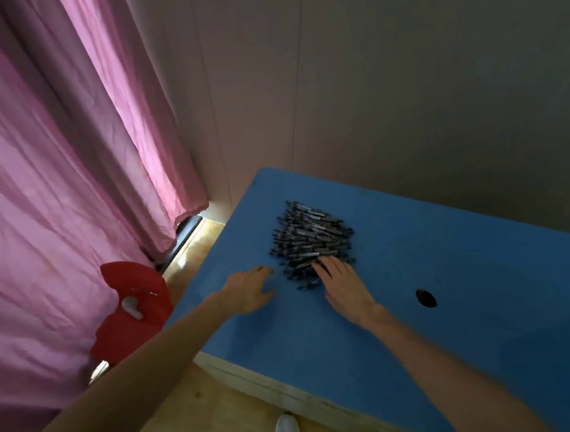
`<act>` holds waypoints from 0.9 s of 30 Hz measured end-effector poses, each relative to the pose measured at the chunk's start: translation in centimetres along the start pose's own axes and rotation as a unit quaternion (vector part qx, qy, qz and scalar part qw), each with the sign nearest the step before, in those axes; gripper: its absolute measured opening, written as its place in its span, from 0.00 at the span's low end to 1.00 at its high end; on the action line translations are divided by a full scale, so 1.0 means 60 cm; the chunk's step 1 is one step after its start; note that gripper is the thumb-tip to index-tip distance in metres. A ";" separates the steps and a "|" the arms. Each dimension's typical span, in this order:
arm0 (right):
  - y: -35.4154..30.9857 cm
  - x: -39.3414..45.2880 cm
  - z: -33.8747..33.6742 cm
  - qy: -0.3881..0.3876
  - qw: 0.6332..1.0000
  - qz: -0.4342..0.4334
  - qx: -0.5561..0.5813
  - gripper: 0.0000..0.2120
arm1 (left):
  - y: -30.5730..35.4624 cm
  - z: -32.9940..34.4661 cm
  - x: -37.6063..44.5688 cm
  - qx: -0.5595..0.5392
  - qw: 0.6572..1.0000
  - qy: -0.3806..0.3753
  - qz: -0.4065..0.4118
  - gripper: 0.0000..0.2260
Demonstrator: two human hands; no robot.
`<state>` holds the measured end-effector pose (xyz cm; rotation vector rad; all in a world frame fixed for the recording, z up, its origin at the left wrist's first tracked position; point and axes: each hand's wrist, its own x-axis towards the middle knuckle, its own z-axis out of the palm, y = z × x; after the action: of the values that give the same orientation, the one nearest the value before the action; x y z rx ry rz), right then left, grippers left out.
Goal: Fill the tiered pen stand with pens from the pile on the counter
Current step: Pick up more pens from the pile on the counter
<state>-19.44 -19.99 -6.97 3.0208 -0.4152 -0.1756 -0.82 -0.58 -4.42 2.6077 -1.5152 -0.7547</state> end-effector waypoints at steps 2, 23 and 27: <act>0.003 0.015 0.014 0.012 1.000 0.012 0.005 0.35 | -0.005 -0.002 0.026 -0.019 1.000 0.006 -0.005 0.29; 0.033 0.038 0.051 0.216 0.972 -0.092 0.018 0.11 | -0.010 0.008 0.122 -0.067 0.991 0.083 0.076 0.12; 0.044 0.038 0.051 0.229 0.964 -0.133 0.021 0.11 | -0.016 0.011 0.117 -0.045 0.988 0.126 0.082 0.11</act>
<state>-18.34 -23.39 -9.94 3.0080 0.0298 0.5114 2.55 -5.72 -8.04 2.3701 -1.5561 -0.4492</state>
